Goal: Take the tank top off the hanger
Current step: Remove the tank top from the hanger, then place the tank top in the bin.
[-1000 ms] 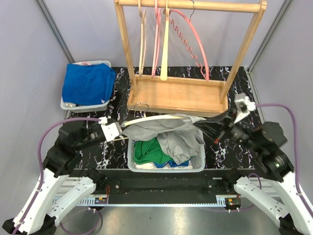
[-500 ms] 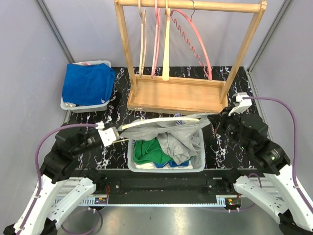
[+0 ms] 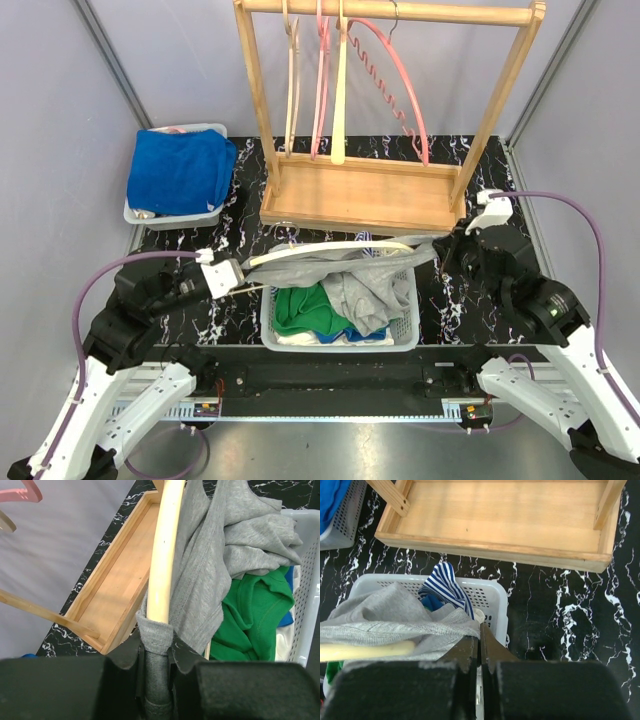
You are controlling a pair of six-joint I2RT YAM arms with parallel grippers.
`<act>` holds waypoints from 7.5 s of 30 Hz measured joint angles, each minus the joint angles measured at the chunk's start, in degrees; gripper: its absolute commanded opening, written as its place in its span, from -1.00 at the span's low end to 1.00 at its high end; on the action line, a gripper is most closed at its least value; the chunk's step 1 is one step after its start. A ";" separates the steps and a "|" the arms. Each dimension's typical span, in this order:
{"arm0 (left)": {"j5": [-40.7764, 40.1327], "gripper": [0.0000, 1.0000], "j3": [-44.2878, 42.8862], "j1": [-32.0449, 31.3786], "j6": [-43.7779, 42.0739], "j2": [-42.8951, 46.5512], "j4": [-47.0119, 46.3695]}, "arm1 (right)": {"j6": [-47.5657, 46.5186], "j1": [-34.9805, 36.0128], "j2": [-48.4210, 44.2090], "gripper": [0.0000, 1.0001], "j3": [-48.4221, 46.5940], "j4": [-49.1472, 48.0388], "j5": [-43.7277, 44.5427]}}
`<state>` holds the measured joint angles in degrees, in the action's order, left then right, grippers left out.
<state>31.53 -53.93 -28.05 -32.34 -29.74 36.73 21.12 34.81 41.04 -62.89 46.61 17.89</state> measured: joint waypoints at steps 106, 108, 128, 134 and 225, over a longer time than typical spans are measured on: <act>10.38 -0.68 -7.80 -4.48 -3.10 -11.96 -6.97 | -22.38 -0.33 1.40 -1.00 -13.31 1.36 -51.43; 10.34 -0.58 -7.19 -4.46 -2.67 -11.96 -7.30 | -22.38 -0.33 1.55 -1.00 -13.40 1.33 -51.43; 9.20 -0.40 -4.33 -3.85 -0.79 -10.93 -12.92 | -22.12 -0.33 1.86 -1.00 -13.70 1.33 -52.33; 9.16 -0.87 -3.21 -3.80 -0.33 -10.86 -13.18 | -22.08 -0.35 1.84 -1.00 -14.05 1.33 -52.92; -6.12 0.98 6.71 -13.14 6.25 -17.90 -4.68 | -18.47 -0.37 0.59 -1.00 -29.11 1.42 9.60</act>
<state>25.41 -47.22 -41.19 -26.09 -47.64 32.05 2.66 34.44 41.63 -92.01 48.03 27.49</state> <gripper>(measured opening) 0.987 0.097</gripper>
